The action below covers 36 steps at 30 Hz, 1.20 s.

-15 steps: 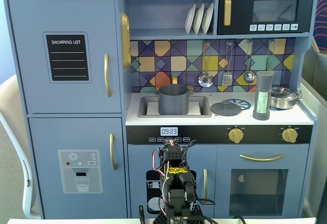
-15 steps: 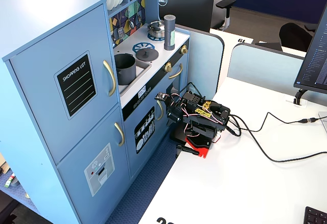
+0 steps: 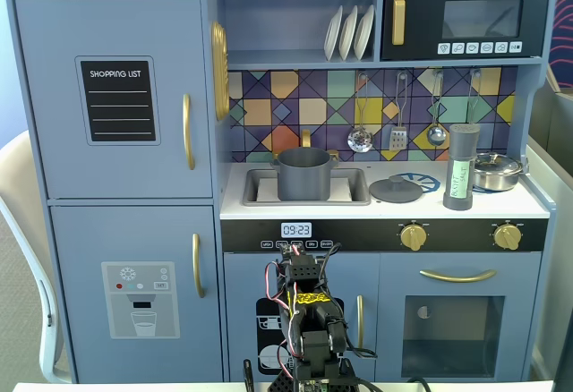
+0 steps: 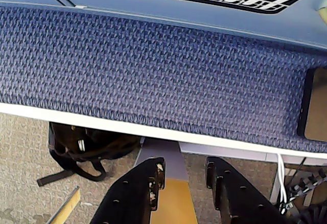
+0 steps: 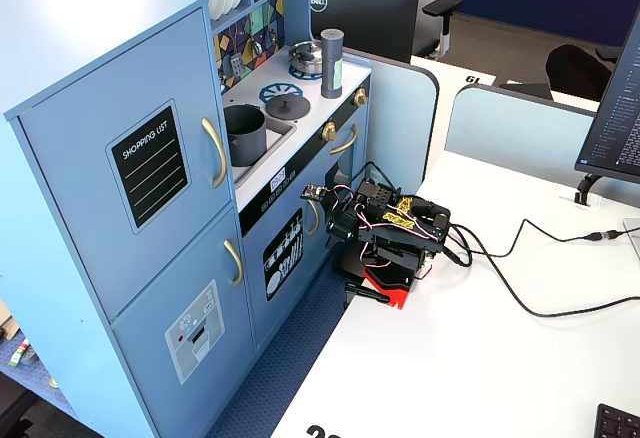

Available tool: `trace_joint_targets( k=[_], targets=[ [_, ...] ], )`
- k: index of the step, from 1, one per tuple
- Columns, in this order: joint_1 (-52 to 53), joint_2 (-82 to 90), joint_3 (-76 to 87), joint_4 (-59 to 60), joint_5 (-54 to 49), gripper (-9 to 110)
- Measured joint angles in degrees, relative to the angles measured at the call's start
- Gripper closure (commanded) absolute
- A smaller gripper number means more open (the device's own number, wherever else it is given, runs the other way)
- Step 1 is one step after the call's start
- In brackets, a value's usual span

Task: Put salt in the gray recipient

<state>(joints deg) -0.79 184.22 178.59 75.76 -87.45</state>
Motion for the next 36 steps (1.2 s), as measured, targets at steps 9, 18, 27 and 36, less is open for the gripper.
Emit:
trace_joint_targets(
  k=[9,18,27,36],
  targets=[
    [2.72,0.0,-2.37,0.44,-0.09,101],
    [24.43,-0.97,-14.06,-2.64,-4.83,101],
    [43.77,-10.55,-25.22,-19.69,-5.63,101],
    [51.33,-24.79,-37.44,-40.96,-4.48,101]
  ],
)
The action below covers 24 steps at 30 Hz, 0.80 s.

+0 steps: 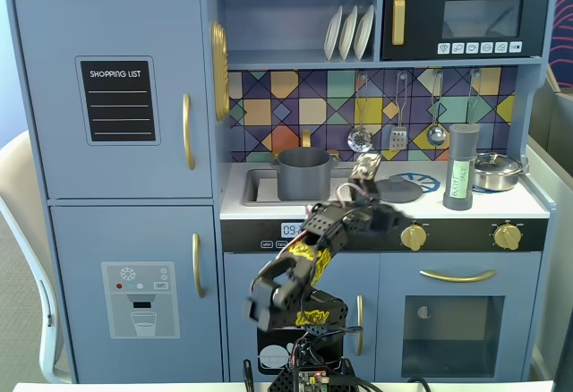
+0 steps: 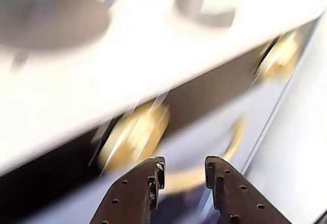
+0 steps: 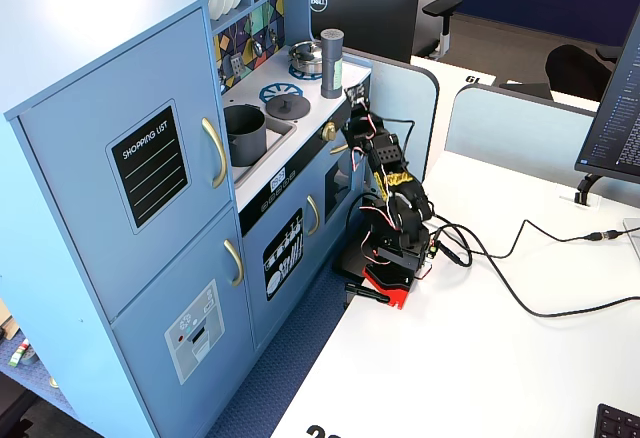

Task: Put salt in the gray recipient

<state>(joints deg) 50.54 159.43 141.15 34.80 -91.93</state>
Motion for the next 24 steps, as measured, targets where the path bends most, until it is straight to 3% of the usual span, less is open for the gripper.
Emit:
trace_joint_targets(
  k=[8,13,17,24],
  targets=[
    [1.58,-8.7,-0.53,-20.83,1.49,101],
    [1.67,-13.71,-2.02,-27.07,1.85,97],
    [2.55,-16.87,-4.22,-29.71,2.11,87],
    [4.31,-23.03,-9.49,-33.4,6.06,54]
  ],
)
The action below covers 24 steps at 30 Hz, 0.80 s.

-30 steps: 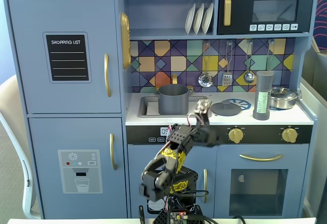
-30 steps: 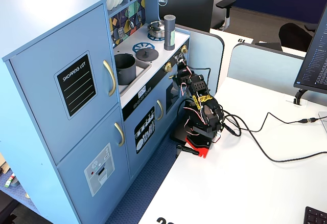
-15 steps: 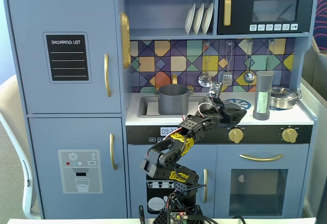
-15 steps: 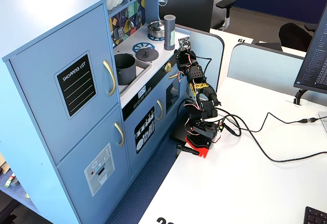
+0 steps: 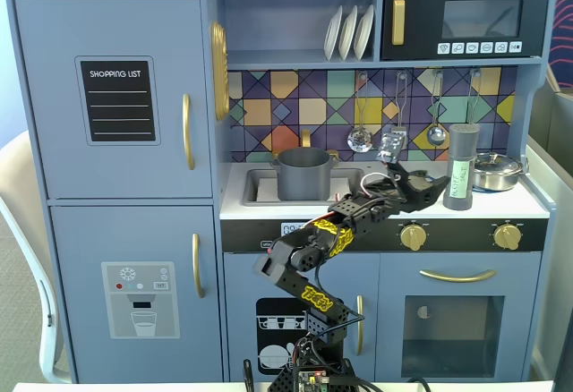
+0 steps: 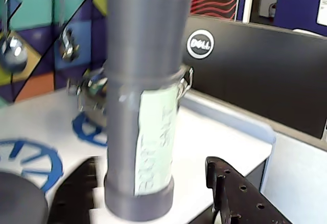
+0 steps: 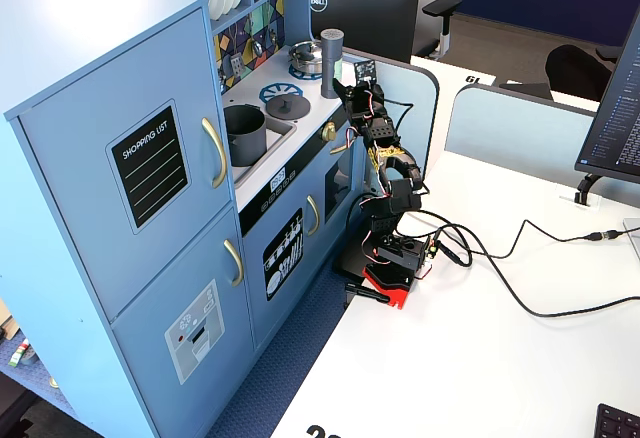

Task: Put salt in the gray recipient

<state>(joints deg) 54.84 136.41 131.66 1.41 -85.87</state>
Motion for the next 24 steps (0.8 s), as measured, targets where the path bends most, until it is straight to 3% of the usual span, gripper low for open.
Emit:
trace_joint_targets(
  k=[10,24],
  targets=[
    [0.44,-9.49,-5.54,-5.1,5.27,50],
    [0.44,-23.91,-15.12,-9.84,5.27,46]
  ],
)
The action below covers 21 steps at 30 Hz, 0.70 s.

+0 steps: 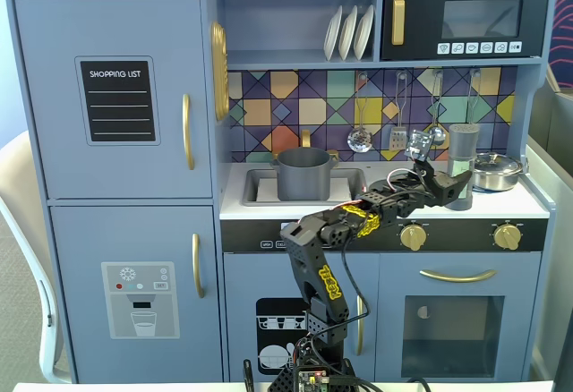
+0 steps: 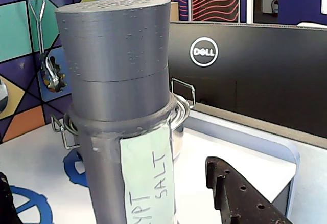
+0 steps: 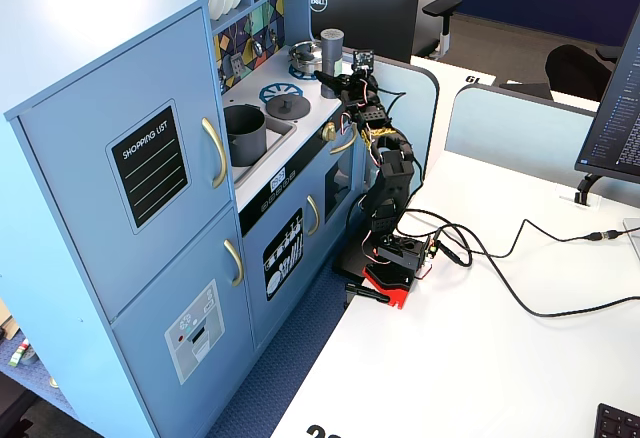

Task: Put salt in the gray recipient

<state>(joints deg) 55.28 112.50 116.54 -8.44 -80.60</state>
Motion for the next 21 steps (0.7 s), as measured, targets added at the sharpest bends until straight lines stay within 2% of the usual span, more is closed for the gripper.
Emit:
trace_joint_targets(
  k=[21],
  targets=[
    [-0.09,-16.26,-16.35,-0.7,-3.78,49]
  ],
)
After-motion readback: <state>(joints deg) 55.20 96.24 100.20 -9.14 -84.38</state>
